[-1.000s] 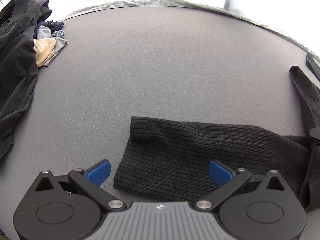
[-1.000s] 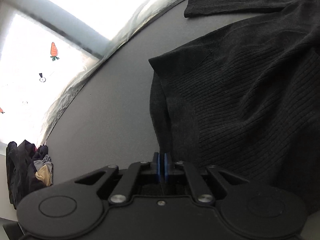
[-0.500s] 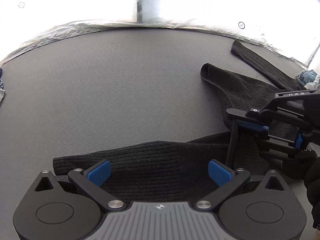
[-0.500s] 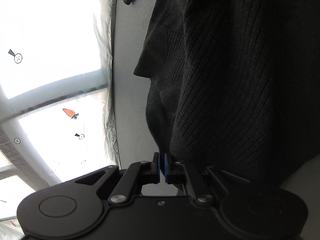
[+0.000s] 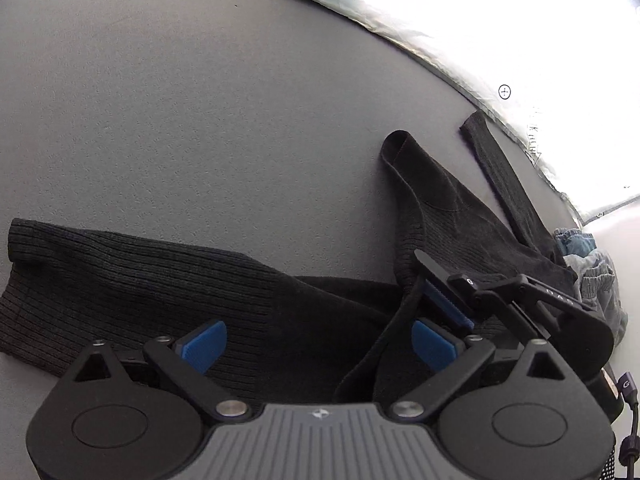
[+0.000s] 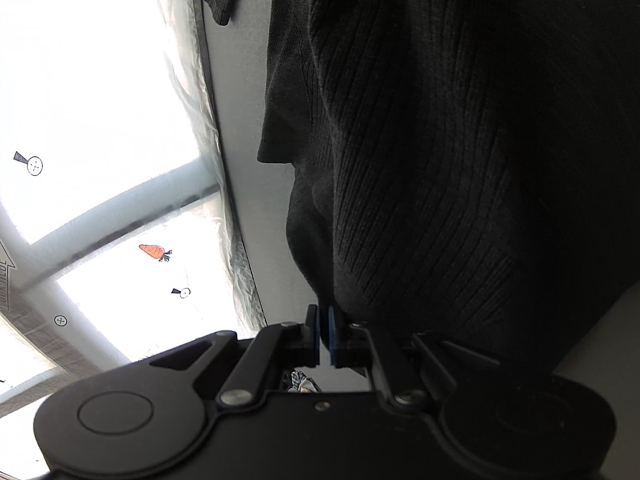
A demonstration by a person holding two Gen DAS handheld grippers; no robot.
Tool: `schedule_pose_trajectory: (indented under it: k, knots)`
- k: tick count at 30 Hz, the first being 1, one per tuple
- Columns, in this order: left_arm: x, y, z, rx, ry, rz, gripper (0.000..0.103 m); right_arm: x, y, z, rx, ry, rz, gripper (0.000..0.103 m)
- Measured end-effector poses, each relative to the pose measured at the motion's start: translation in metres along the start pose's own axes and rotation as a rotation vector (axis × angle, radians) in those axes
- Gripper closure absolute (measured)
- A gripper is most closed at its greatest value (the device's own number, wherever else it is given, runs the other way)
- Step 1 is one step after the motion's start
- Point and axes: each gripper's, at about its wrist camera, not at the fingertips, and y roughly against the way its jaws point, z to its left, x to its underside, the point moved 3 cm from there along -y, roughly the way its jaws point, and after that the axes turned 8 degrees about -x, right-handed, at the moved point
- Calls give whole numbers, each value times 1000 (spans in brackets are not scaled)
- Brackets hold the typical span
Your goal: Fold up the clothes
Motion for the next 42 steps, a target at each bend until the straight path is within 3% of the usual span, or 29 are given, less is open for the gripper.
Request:
schedule_pose_trajectory:
  k: [5, 12, 15, 17, 24, 28, 39, 41, 42]
  knots:
    - [0, -5, -14, 82, -14, -21, 16, 4, 1, -2, -12, -34, -3, 98]
    - [2, -17, -14, 201, 52, 23, 30, 6, 6, -4, -38, -93, -19, 98]
    - [4, -20, -12, 233, 68, 29, 34, 9, 7, -6, -47, -127, -25, 98]
    - [5, -22, -10, 251, 93, 47, 44, 12, 7, -7, -50, -150, -29, 98]
    - [6, -25, -8, 312, 157, 84, 56, 19, 10, -4, -50, -169, -35, 98]
    - [11, -28, -4, 307, 161, 103, 59, 23, 13, -1, -62, -177, -35, 98]
    - [15, -41, -27, 238, 11, 108, 61, 38, 24, 10, -77, -172, -35, 98]
    - [14, -38, -33, 233, -11, 94, 83, 41, 27, 15, -82, -154, -32, 98]
    - [13, -36, -35, 229, -19, 91, 87, 43, 29, 17, -82, -145, -32, 98]
